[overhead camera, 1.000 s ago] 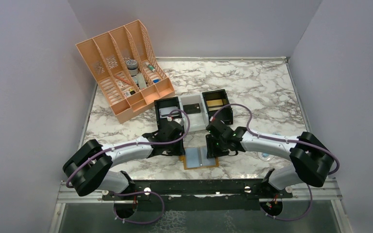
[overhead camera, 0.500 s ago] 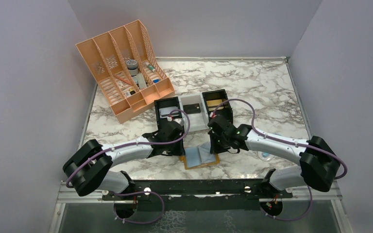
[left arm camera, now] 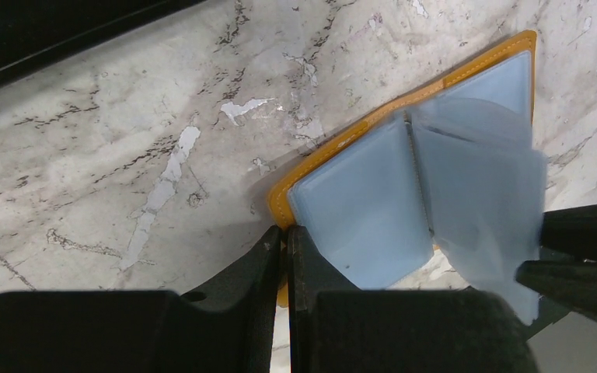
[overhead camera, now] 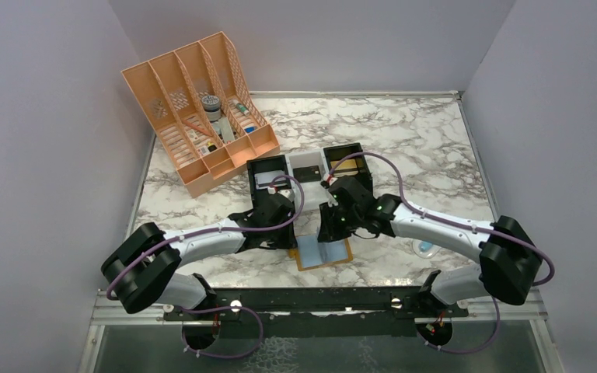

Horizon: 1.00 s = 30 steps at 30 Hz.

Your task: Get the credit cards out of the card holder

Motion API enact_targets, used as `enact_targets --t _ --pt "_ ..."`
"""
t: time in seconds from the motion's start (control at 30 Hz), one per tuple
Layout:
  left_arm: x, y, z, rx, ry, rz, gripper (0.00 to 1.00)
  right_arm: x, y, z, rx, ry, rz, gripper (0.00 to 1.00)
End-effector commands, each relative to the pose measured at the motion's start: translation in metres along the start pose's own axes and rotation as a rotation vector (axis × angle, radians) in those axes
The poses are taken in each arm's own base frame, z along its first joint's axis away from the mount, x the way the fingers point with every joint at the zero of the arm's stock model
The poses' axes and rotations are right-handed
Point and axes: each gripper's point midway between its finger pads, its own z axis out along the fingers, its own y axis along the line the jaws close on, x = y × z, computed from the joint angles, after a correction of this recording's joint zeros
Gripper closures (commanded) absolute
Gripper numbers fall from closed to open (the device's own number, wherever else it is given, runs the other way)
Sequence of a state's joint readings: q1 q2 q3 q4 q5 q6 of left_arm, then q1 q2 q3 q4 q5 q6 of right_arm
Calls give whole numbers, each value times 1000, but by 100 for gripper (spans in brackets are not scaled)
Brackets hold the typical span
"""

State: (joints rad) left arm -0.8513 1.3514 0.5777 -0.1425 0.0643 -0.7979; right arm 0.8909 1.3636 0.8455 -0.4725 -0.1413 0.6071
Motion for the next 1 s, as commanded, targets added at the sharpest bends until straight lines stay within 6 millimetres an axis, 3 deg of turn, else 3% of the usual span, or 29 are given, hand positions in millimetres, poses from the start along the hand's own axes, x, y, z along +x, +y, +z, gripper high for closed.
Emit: enact_targets --t 0.0,0.17,0.33,0.53,0.63,0.83,0.97 --pt "-2 -12 1 41 5 5 89 -5 27 12 -136 22 -41 78" --pt "-2 -11 0 42 3 4 89 -3 37 28 -192 56 -45 75" --pt "-3 -11 -3 39 -12 0 85 -5 31 35 -157 56 -47 74" --pt "-9 -5 -12 6 -50 -13 79 -3 -19 34 123 52 -49 72" --pt "-13 -5 -16 1 -70 -16 76 -1 -34 25 192 39 -66 71" --pt "-17 -7 -19 5 -84 -15 73 -5 -16 8 74 -35 -76 60" --pt "-20 -11 -21 16 -92 -10 70 -9 -20 5 102 -57 -67 59"
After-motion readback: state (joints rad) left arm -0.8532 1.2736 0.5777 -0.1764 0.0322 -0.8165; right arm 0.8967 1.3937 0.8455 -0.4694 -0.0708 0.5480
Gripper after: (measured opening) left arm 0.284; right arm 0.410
